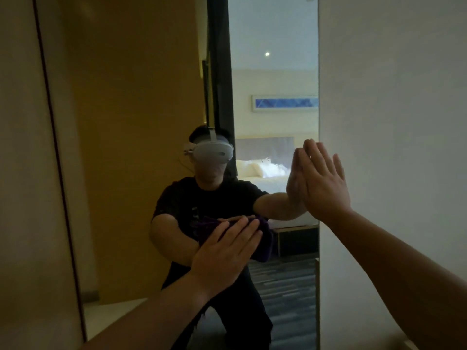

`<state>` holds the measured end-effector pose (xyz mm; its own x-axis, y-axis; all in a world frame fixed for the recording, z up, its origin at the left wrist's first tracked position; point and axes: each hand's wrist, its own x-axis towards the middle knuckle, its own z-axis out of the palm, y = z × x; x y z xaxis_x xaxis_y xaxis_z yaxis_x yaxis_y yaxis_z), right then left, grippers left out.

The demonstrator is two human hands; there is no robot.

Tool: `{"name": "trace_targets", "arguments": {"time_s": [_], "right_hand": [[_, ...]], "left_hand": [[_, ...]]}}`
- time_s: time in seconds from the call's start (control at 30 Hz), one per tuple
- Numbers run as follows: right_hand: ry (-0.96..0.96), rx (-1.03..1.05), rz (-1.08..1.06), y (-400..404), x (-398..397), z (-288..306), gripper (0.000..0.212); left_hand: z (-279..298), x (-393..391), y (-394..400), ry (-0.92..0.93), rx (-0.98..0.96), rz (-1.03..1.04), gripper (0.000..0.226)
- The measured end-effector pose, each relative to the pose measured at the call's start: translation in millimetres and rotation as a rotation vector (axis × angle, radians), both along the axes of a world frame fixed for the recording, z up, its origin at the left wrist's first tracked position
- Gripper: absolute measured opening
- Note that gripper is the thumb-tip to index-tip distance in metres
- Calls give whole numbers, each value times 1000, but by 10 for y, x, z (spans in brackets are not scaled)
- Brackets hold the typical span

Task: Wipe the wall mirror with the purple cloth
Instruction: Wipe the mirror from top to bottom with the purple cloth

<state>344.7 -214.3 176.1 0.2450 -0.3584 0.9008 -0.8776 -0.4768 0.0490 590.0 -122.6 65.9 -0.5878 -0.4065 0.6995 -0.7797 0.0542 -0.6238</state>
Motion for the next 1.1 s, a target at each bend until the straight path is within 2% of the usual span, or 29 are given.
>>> {"name": "trace_targets", "arguments": {"time_s": [0.13,0.23,0.33,0.4,0.5,0.57,0.67,0.87,0.97,1.03,1.1], "right_hand": [[65,42,3,6,-89,-77,69],[102,62,49,38,-113,-55,79],[122,-12,27,-109,-157,-86,68],[119,-18,14,-218,-161,-103,62],[107,-49,31,-275,-145,-117,62],[105,-73,48,-294,-147,-127,59],[81,-111,74,-329,-140,-141,59],[32,-145,128,-391,-126,-152,57],[1,-136,174,-351,-121,-134,54],[14,-122,162,-317,-132,-124,54],[35,-121,155,-290,-162,-115,54]], "left_hand": [[463,-151,3,162,-118,-106,40],[1346,-297,-60,303,-217,-140,47],[2466,-552,-85,433,-328,-115,48],[3037,-766,-103,494,-318,-62,48],[3308,-904,-324,438,-244,98,53],[3133,-867,-453,343,-261,176,56],[2575,-799,-515,204,-264,157,61],[1071,-694,-412,71,-172,70,63],[224,-657,-388,-32,-68,104,65],[-255,-626,-353,-84,0,123,60],[-454,-592,-341,-80,-3,91,49]]}}
